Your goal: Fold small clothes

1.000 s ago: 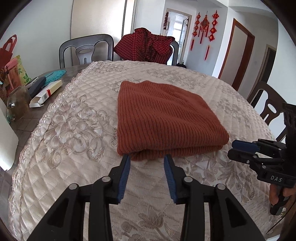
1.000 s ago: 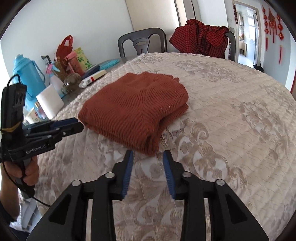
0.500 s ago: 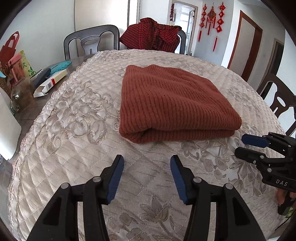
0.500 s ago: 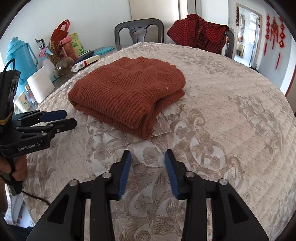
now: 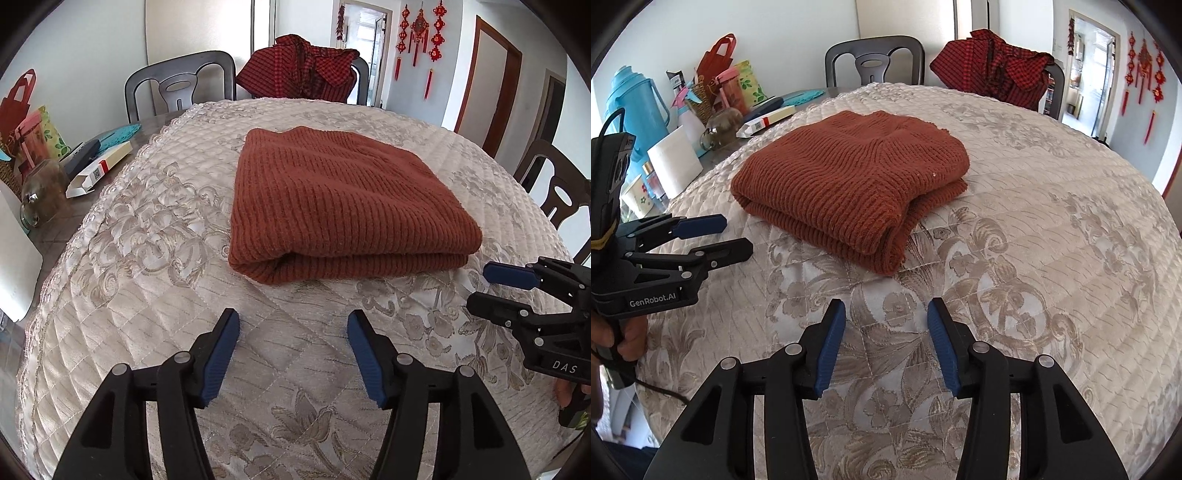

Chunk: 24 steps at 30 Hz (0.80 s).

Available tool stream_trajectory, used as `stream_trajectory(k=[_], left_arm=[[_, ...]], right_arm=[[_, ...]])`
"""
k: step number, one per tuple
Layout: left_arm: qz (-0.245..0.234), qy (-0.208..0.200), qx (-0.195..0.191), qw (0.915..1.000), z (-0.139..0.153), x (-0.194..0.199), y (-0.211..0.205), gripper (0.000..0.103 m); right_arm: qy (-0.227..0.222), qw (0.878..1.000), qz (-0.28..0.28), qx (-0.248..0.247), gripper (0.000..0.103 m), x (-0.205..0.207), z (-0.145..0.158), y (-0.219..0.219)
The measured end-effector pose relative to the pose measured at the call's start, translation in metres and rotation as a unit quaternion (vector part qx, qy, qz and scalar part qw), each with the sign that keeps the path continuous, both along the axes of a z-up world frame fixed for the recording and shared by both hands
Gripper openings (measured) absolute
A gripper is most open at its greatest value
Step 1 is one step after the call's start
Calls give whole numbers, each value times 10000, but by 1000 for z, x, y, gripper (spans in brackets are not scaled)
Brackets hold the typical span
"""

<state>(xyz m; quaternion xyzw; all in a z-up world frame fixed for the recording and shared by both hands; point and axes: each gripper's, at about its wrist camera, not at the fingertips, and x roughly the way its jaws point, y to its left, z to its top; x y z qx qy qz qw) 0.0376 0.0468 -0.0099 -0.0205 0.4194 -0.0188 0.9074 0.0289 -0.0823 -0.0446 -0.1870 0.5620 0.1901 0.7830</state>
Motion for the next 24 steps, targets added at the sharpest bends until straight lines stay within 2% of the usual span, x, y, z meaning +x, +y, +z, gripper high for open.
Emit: stream_trajectory(k=[24], left_arm=[[28,6,37,10000,-1,1,-1,64]], right_arm=[[38,9999,-41,103,47,1,1,-2]])
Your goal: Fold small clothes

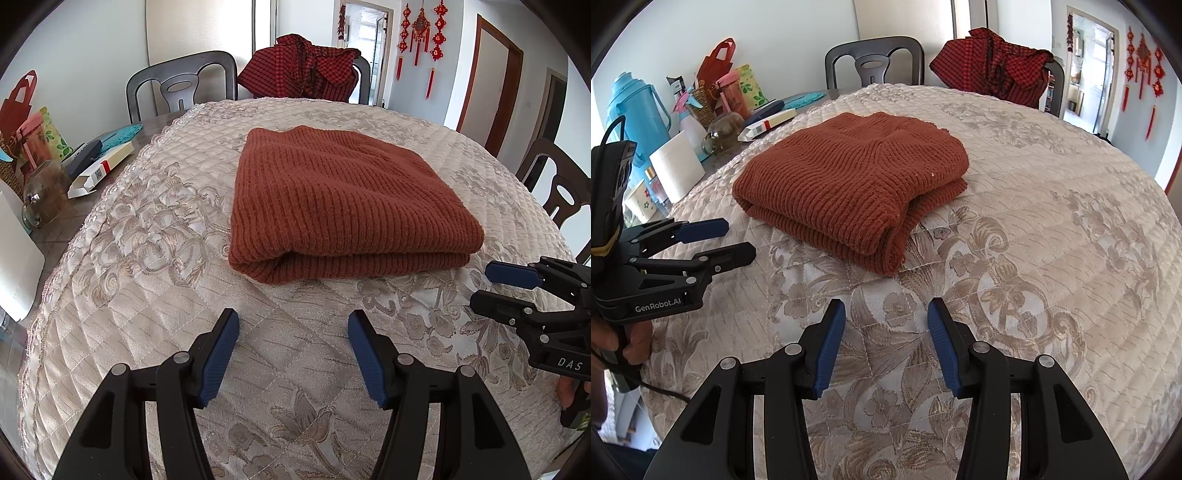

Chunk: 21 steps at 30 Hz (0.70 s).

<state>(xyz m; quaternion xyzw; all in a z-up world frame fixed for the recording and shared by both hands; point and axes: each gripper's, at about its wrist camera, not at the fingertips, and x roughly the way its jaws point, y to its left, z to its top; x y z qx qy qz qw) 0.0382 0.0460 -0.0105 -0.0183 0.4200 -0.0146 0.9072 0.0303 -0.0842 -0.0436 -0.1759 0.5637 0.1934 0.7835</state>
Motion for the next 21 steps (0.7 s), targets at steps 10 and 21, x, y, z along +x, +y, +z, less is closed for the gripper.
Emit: stream_trajectory(k=[10,21], left_arm=[[3,-1,13,10000,0,0,0,64],[3,-1,22,10000,0,0,0,65]], right_arm=[[19,10000,-15,46,47,1,1,-1],[32,10000,-24,75,47,1,1,-1]])
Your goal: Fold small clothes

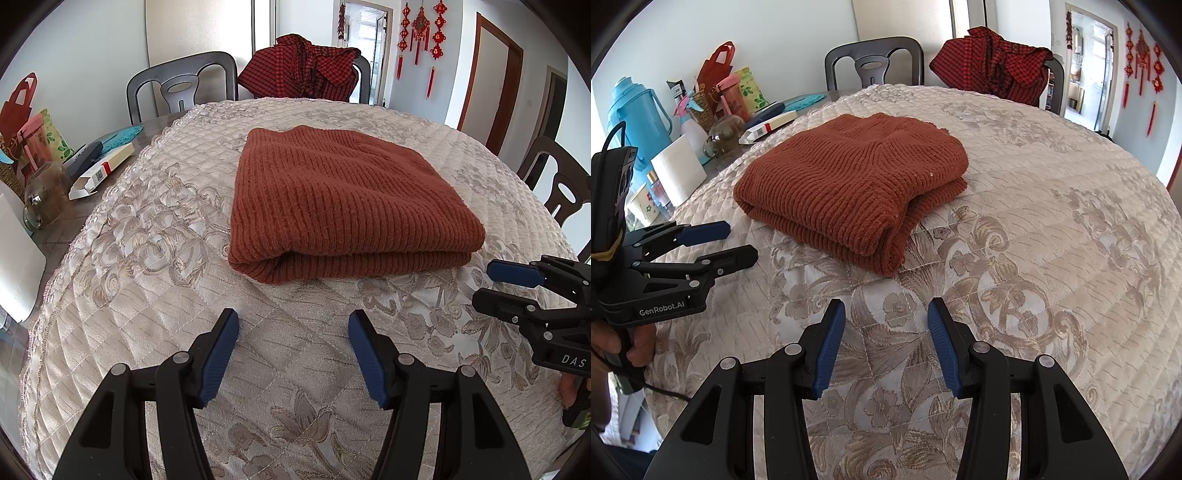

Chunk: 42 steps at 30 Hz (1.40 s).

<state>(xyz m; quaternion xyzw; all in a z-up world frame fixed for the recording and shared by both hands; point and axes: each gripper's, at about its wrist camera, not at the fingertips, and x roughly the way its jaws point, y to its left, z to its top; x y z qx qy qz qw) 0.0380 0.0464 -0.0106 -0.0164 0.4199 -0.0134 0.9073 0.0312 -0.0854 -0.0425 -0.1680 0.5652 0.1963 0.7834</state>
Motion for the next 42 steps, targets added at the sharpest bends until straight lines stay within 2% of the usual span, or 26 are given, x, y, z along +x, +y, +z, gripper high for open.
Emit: stream_trajectory(k=[22,42], left_arm=[[14,2,3,10000,1,0,1,65],[-8,35,-75,10000,-1,2,1,71]], right_arm=[[-1,10000,-5,7,47,0,0,0],[36,9999,-39,96,48,1,1,-1]])
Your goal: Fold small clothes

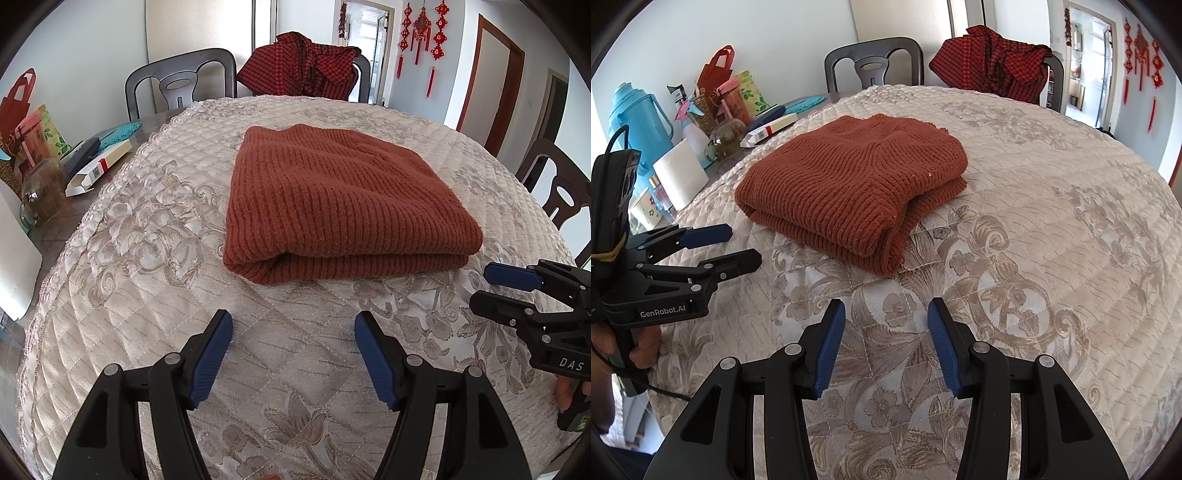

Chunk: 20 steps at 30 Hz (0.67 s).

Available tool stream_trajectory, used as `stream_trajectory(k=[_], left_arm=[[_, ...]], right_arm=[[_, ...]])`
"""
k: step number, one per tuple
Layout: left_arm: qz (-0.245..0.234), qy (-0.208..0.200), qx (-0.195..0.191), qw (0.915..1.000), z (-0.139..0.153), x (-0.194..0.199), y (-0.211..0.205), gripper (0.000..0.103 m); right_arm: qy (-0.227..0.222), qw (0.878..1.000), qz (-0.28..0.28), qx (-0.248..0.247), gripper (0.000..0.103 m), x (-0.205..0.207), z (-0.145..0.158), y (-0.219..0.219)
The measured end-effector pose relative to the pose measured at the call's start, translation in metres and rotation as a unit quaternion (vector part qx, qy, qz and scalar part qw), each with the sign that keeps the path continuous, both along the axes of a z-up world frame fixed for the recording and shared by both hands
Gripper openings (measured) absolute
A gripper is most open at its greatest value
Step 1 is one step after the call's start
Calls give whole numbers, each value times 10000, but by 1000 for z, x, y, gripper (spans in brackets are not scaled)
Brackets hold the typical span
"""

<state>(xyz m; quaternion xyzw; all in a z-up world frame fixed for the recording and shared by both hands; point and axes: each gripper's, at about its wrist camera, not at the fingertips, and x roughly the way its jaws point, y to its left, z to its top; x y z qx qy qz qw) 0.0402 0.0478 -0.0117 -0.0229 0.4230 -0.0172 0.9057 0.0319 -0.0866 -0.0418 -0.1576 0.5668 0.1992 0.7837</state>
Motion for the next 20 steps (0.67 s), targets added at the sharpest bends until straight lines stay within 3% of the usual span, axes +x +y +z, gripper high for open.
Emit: stream_trajectory(k=[20], left_arm=[[16,17,93,10000,-1,0,-2,71]], right_arm=[[3,10000,-3,6,48,0,0,0]])
